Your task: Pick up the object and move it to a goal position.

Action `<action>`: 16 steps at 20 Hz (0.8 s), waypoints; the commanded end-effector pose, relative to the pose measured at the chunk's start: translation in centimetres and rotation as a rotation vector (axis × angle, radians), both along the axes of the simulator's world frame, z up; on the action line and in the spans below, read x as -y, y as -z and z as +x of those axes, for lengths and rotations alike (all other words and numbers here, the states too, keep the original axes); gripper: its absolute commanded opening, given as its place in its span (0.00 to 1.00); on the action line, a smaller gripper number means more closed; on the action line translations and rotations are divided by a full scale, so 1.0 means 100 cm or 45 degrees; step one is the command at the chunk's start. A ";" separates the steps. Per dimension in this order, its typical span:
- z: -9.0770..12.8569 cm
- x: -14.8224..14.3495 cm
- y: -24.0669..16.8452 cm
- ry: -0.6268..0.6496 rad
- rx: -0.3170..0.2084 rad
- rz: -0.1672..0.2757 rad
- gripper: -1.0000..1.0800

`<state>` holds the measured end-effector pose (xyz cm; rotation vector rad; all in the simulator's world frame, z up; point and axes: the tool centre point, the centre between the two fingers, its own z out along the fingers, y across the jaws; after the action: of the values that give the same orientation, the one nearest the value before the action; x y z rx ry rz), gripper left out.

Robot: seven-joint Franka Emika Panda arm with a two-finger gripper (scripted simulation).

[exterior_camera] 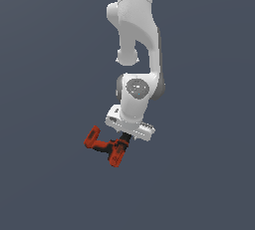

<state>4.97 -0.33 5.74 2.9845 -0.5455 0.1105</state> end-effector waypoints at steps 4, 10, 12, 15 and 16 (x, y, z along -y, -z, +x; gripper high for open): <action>0.000 0.003 0.020 0.004 0.000 -0.001 0.81; 0.001 0.003 0.026 0.004 0.000 -0.001 0.00; 0.001 0.003 0.026 0.004 0.000 -0.001 0.00; 0.001 0.003 0.026 0.004 0.000 -0.001 0.00; 0.001 0.003 0.026 0.004 0.000 -0.001 0.00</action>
<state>5.00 -0.57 3.23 2.9833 -0.5492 0.1103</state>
